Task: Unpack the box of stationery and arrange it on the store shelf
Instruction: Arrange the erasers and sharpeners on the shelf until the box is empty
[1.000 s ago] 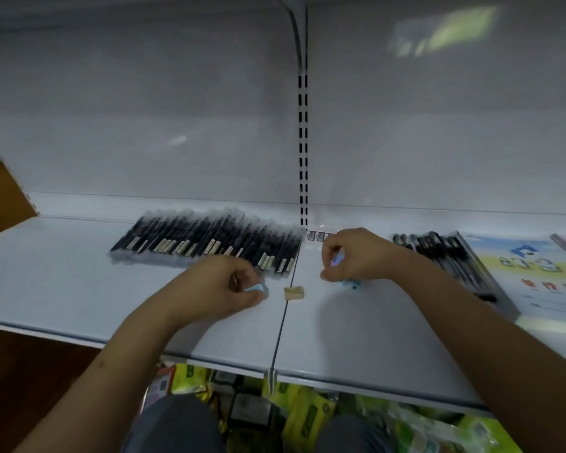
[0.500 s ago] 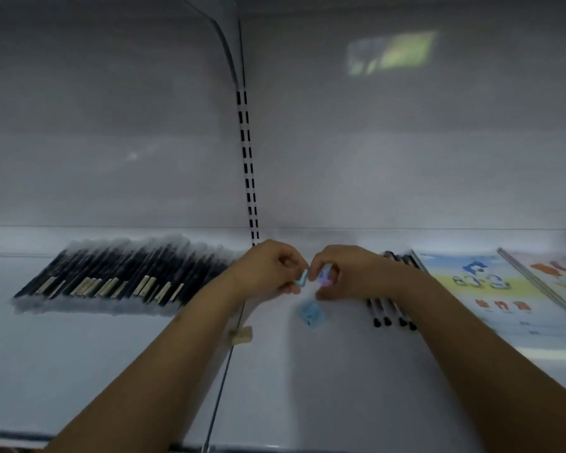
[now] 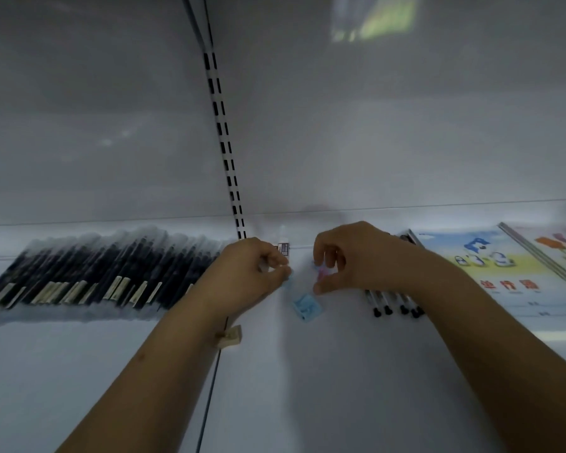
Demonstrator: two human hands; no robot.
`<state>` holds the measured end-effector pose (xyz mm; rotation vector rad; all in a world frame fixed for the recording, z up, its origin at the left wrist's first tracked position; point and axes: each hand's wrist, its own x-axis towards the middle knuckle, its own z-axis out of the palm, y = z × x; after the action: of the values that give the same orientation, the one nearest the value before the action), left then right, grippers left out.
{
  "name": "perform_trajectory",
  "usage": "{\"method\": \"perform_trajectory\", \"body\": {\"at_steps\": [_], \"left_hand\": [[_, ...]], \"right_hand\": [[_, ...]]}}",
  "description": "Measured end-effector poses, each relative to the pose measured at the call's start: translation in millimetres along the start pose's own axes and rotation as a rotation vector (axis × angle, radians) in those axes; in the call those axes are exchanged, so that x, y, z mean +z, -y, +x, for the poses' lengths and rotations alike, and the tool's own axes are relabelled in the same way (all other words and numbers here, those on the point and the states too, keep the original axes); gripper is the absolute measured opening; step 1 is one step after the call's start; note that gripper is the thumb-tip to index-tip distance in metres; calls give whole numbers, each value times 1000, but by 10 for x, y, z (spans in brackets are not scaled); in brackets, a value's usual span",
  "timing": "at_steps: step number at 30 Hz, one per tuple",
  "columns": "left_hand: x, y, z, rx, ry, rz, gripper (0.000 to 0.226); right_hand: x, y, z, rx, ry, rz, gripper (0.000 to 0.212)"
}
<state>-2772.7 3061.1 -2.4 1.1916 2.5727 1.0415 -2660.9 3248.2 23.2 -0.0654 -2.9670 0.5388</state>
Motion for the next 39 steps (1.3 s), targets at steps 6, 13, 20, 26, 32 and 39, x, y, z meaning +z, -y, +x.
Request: {"method": "perform_trajectory", "body": {"at_steps": [6,13,20,26,32,39], "left_hand": [[6,64,-2,96,88,100,25],[26,69,-13,125,89,66,24],[38,51,-21,161,98,88,23],[52,76,-12,181,82,51,34],[106,-9,-20,252,99,36,37],[180,-55,6,281,85,15,22]], "right_hand": [[65,22,5,-21,5,33,12],[59,55,49,-31,24,221,5],[158,0,157,-17,-92,134,11],[110,-98,197,23,-265,10,10],[48,-120,74,28,-46,-6,22],[79,-131,106,29,-82,-40,13]]}}
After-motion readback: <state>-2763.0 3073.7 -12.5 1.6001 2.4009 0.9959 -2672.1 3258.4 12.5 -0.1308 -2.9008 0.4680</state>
